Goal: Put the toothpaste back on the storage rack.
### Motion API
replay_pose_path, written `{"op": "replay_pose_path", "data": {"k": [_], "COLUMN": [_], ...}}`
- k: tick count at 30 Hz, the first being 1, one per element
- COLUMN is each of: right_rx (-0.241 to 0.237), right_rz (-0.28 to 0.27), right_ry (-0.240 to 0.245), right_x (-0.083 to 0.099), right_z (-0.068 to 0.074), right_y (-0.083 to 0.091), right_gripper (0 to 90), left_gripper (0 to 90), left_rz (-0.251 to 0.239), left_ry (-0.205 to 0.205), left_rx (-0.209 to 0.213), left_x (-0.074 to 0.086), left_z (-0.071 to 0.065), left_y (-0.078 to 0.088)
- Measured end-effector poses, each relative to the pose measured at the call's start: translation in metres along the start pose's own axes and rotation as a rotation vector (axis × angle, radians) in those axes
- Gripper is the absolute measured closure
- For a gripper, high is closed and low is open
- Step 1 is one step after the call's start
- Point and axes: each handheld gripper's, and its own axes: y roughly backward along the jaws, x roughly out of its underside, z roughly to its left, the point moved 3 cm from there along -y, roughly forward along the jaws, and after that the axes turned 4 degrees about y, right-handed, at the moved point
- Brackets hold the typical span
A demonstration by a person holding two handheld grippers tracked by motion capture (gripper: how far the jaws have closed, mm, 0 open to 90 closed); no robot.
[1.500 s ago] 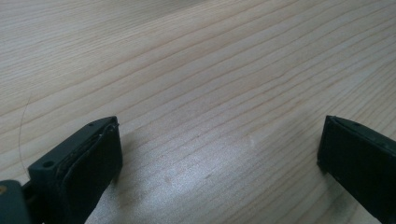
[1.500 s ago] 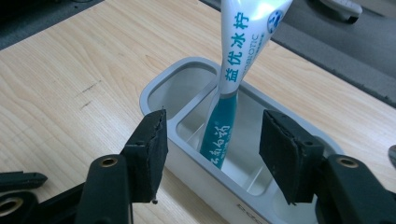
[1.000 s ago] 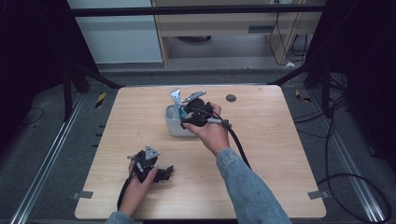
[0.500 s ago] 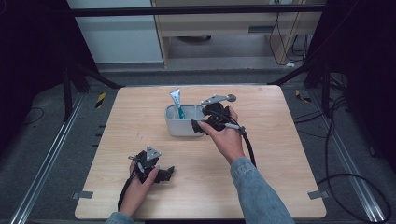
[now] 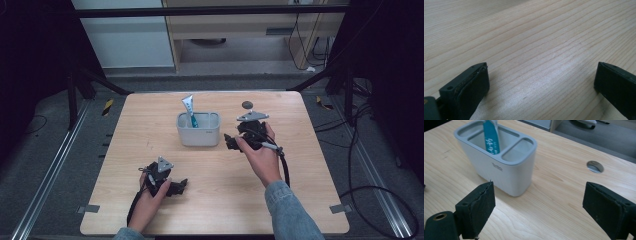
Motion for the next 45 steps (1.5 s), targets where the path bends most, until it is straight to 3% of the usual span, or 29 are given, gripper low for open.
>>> {"op": "replay_pose_path", "data": {"k": [12, 23, 26, 29, 32, 45], "right_rx": [0.051, 0.068, 0.085, 0.103, 0.129, 0.122], "right_rz": [0.004, 0.079, 0.129, 0.145, 0.177, 0.207], "right_ry": [-0.005, -0.056, -0.048, -0.071, -0.061, -0.159], "right_x": [0.016, 0.050, 0.062, 0.072, 0.084, 0.122], "right_z": [-0.029, -0.054, -0.062, -0.070, -0.077, -0.090], "right_y": [0.014, 0.014, 0.013, 0.013, 0.012, 0.006], "right_gripper": [11.0, 16.3, 16.6, 16.6, 15.9, 13.8], "left_gripper": [0.0, 0.0, 0.0, 0.0, 0.0, 0.0], "left_rz": [0.000, 0.000, 0.000, 0.000, 0.000, 0.000], "left_ry": [0.000, 0.000, 0.000, 0.000, 0.000, 0.000], "left_rx": [0.000, 0.002, 0.002, 0.003, 0.003, 0.002], "left_x": [0.000, 0.000, 0.000, 0.000, 0.000, -0.001], "left_z": [0.000, 0.000, 0.000, 0.000, 0.000, 0.000], "left_y": [0.000, -0.001, -0.001, -0.001, -0.001, -0.001]}}
